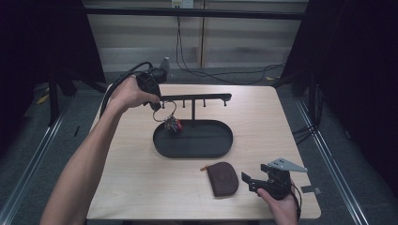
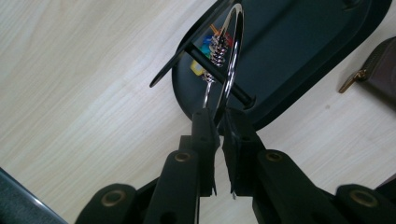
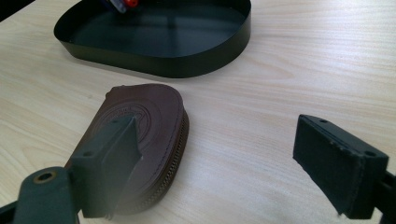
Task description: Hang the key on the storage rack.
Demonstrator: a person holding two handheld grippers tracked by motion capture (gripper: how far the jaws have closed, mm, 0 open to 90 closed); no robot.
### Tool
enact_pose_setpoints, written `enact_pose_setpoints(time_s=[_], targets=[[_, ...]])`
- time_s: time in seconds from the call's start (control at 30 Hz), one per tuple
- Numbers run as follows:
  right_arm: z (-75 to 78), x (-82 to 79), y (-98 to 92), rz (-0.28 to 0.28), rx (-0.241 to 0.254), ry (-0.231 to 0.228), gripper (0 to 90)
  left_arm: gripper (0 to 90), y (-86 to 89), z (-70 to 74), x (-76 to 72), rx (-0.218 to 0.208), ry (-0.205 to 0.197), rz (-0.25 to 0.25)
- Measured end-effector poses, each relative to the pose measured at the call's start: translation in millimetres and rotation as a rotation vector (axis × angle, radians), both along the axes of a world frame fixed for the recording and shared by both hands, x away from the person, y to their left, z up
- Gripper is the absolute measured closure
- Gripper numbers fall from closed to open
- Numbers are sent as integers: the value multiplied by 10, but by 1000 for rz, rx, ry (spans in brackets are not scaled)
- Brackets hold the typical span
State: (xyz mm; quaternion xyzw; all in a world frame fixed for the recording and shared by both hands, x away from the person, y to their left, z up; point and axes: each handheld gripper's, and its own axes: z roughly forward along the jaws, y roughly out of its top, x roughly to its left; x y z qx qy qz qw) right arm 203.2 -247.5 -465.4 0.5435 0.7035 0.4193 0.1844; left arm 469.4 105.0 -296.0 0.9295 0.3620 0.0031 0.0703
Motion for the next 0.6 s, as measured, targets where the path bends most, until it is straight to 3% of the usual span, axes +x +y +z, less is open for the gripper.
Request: enact_pose_setpoints(time_s=[0.27, 0.33, 0.6], targets=[[1, 4, -9, -3, -3, -2, 147, 784, -11, 71, -92, -40, -6, 2], [1, 5, -9, -4, -4, -2, 147, 766, 9, 75, -97, -80, 7, 24], [-10, 32, 1, -8, -4, 5, 147, 685, 166, 48, -95, -165, 23, 81]])
